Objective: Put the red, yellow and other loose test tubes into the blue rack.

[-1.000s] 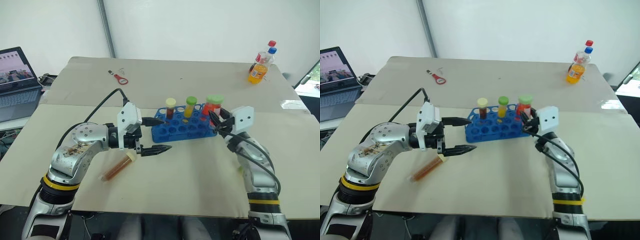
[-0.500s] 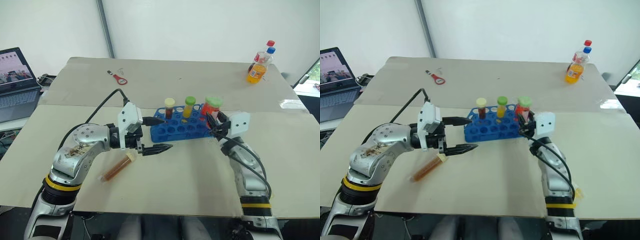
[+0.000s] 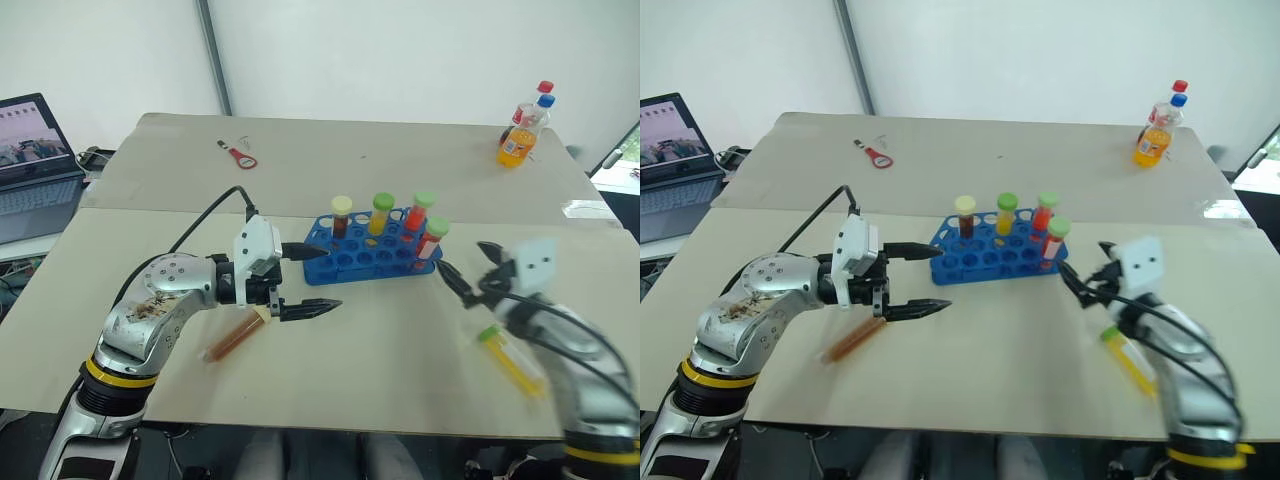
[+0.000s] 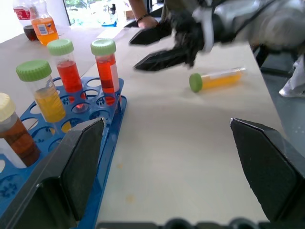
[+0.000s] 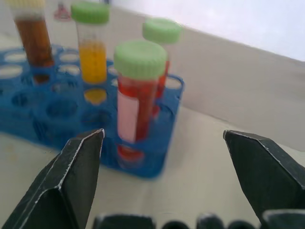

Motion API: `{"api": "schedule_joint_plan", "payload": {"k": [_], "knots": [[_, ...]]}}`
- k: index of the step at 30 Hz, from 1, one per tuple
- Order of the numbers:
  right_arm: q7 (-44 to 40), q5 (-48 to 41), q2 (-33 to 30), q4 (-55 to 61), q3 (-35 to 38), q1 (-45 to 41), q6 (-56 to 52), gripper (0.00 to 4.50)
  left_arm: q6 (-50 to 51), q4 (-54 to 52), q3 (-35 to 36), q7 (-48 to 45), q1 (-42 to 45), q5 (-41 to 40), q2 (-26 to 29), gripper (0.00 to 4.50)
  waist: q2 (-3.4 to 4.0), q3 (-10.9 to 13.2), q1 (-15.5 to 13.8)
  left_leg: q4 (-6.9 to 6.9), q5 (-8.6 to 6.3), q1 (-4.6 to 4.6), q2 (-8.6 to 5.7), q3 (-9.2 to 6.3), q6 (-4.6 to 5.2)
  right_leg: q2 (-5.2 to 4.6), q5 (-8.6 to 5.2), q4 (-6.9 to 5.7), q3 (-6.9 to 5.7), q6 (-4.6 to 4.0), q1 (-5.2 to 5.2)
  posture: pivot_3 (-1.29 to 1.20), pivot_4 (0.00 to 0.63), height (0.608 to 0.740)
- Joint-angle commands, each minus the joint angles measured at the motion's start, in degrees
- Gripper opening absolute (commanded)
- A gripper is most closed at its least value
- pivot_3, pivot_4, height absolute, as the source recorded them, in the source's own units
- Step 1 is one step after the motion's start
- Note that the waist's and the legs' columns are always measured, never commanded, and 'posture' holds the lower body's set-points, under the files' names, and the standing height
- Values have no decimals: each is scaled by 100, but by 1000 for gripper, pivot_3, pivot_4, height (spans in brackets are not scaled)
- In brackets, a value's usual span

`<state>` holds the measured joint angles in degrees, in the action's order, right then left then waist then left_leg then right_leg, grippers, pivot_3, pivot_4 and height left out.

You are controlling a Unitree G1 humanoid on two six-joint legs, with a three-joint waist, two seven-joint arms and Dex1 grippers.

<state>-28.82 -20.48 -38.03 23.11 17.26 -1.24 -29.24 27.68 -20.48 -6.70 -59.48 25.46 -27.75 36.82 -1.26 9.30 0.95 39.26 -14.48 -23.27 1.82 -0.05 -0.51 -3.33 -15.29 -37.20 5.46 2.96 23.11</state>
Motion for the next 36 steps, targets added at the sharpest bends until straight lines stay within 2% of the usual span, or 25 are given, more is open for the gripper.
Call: {"api": "schedule_joint_plan", "payload": {"k": [1,5,10,19,23,27,30,35,36], "knots": [[-371,-158,-1002,995,575,644,-1372,4457,-802,-56,-336,-439,-220,488,219,4500,4,-2,-7,-2,0,2,-1,1,0,-1,0,2,2,0,0,0,150,728],[-707,-593,-1947,1605,1113,1160,-3101,4457,-990,-135,-490,-719,-269,424,203,4500,0,0,-6,-6,0,-1,0,5,0,1,0,9,7,0,1,0,150,728],[-1037,-969,-2501,1635,1125,1229,-4234,4457,-1152,-118,-648,-1042,-217,439,158,4500,-3,1,-12,-5,0,1,1,4,1,2,-1,10,5,0,-4,0,150,728],[-1068,-764,-2707,707,-96,595,-4034,4457,-1431,58,-880,-1025,-177,709,-135,4500,-5,2,-17,-5,0,-2,-2,5,1,0,-1,17,6,2,-4,0,150,728],[-1429,-767,-2993,485,-841,312,-3947,3350,-1496,113,-887,-945,-221,794,-211,4500,-4,2,-16,-5,0,-3,0,4,1,1,-1,15,5,2,1,0,150,728],[-1475,-694,-3052,340,-1151,50,-3930,1908,-1520,135,-888,-870,-223,853,-261,4500,-4,2,-20,-5,0,-4,0,4,1,1,-1,15,5,2,-1,0,150,728],[-1459,-659,-3036,313,-1225,-14,-3932,1003,-1546,152,-888,-750,-241,941,-311,4500,-4,2,-24,-5,0,-3,0,3,1,1,-1,15,4,2,-1,0,150,728],[-1374,-793,-2799,574,-942,-284,-3919,972,-1445,239,-758,-572,-248,937,-314,4500,-4,2,-21,-5,0,-3,0,3,1,1,-1,14,4,2,0,0,150,728],[-1318,-896,-2569,679,-831,-466,-3843,972,-1367,264,-664,-498,-239,872,-317,4500,-4,2,-7,-5,0,-3,1,2,1,1,-1,14,4,2,0,0,150,728]]}}
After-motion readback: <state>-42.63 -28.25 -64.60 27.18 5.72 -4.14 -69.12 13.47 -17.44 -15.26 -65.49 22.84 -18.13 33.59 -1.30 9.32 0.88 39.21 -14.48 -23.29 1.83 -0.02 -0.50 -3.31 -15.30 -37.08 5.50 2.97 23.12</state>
